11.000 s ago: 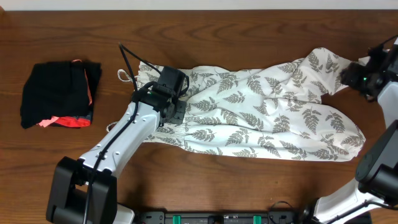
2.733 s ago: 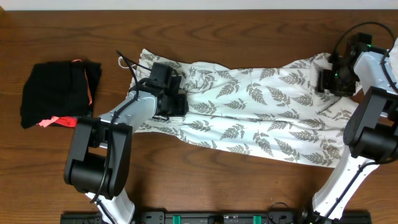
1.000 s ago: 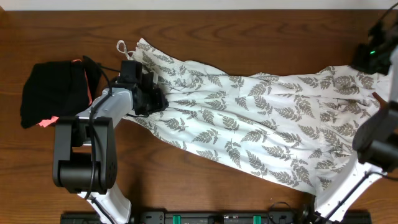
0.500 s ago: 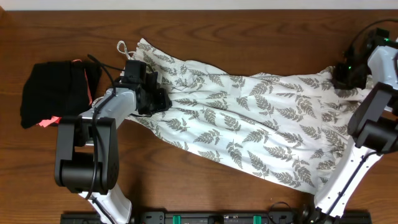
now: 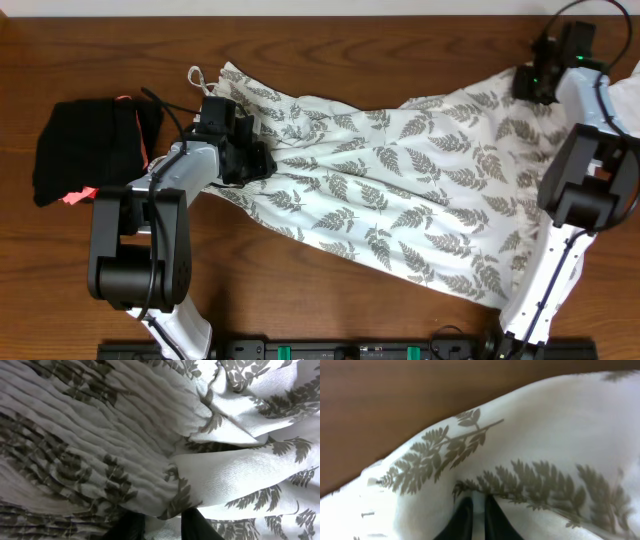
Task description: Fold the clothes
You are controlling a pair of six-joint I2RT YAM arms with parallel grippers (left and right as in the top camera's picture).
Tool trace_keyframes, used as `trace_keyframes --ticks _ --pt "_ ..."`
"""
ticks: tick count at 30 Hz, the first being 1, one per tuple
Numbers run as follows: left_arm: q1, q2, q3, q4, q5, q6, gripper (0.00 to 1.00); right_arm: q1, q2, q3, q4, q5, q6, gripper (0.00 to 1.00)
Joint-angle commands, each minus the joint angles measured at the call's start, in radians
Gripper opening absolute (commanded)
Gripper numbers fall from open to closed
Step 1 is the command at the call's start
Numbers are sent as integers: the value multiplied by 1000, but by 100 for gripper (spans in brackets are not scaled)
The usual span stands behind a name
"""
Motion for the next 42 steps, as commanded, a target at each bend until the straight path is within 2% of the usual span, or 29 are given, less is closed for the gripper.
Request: trace_keyframes --ticks 1,4,6,9,12,16,20,24,28,31,33,37,42 --pt "-4 23 -8 0 18 2 25 42 114 -43 55 1 21 13" --pt "-4 23 -8 -1 18 2 25 48 114 -40 136 2 64 22" --pt "-4 23 -8 -2 18 2 25 47 114 -40 173 1 98 25" --pt "-4 23 -8 -4 18 -1 25 45 114 -27 148 0 118 29" --pt "-4 21 -8 1 18 -1 25 45 108 16 43 0 90 34" --pt "-4 5 9 13 18 12 25 45 51 116 -119 1 46 45" --pt "-4 -50 46 37 16 51 25 46 -58 230 -270 -9 42 49" --pt "-4 -134 79 109 14 53 25 56 -183 307 -460 -49 42 50" --pt "-4 -203 84 240 3 53 25 86 -291 311 -676 -106 14 51" --pt "-4 -205 84 320 -70 53 25 126 -319 311 -859 -118 -8 50" --pt "-4 -188 84 333 -119 53 25 152 -319 303 -958 -114 -21 46" --pt "-7 -127 84 336 -114 56 25 216 -319 212 -1015 -92 -13 41" --pt "-37 -43 84 360 -86 80 25 285 -319 35 -960 -85 16 38"
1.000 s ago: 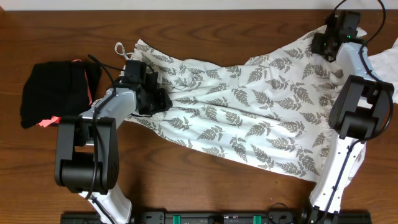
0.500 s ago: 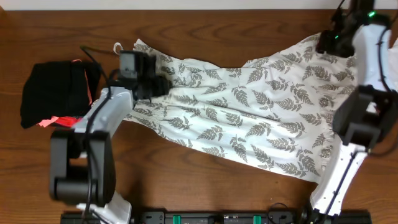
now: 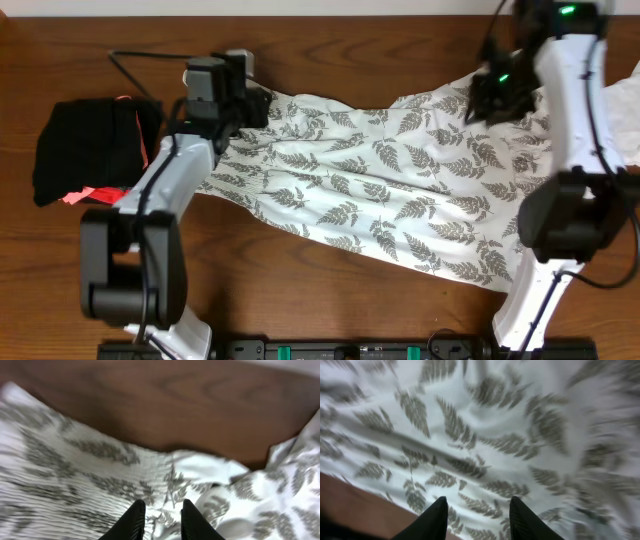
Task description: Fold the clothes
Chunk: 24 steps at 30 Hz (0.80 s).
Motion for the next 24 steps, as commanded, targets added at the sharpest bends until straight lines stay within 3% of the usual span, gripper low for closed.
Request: trace_keyframes --ticks 1,15,24 --pt "-30 51 -3 24 5 33 25 45 14 -112 29 6 14 38" --pt "-92 200 -3 151 -10 85 22 143 14 -508 181 14 94 34" --pt "-92 314 -3 370 -68 84 15 175 14 -626 241 14 122 34"
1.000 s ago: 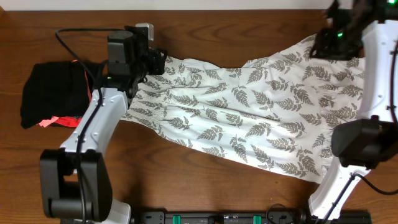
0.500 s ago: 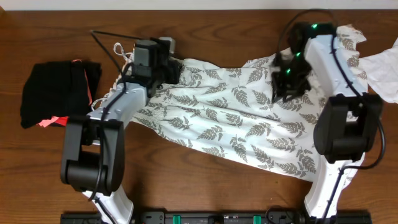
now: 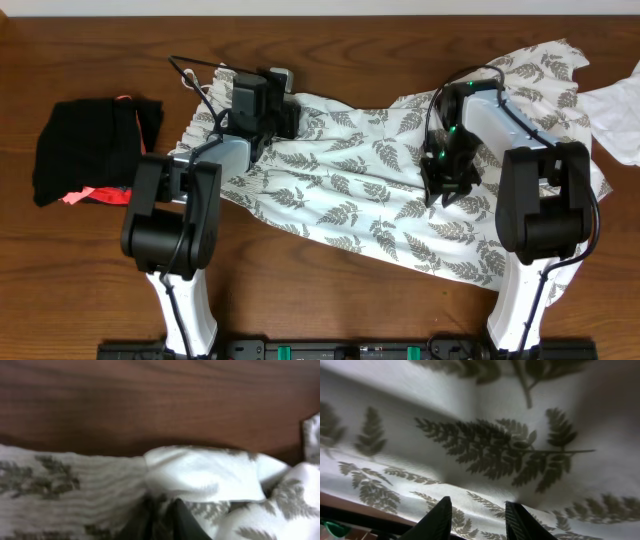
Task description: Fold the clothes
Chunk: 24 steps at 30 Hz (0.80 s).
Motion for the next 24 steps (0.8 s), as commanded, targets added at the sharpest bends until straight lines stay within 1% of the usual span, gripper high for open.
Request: trace_keyframes --ticks 1,4,13,16,24 --pt "4 44 2 48 -60 13 14 23 3 -30 9 8 33 34" --pt "4 84 3 71 -96 13 14 36 3 -41 8 14 43 34" --pt "27 173 36 70 -96 11 12 64 3 -42 -1 26 58 34" --pt "59 174 60 64 -127 -26 13 64 3 -42 -4 26 59 32" --pt "149 175 179 47 -129 -56 11 66 3 -44 -14 26 66 31"
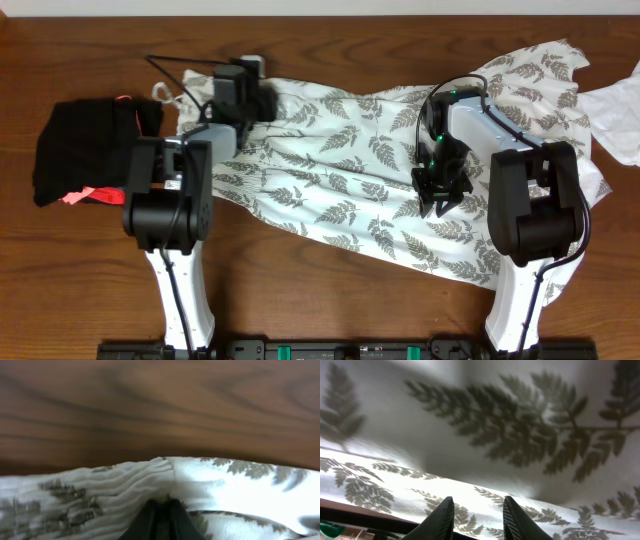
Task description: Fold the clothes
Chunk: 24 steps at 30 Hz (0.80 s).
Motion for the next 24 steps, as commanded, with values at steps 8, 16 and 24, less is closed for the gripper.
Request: trace_keyframes --ticks 8,16,24 --pt "42 69 135 -39 -52 -23 10 40 3 -8 -27 18 32 31" --pt "42 21 151 -262 -21 -25 8 61 3 -8 4 25 40 30" --pt "40 -230 151 -593 -51 29 8 45 -71 2 108 78 16 28"
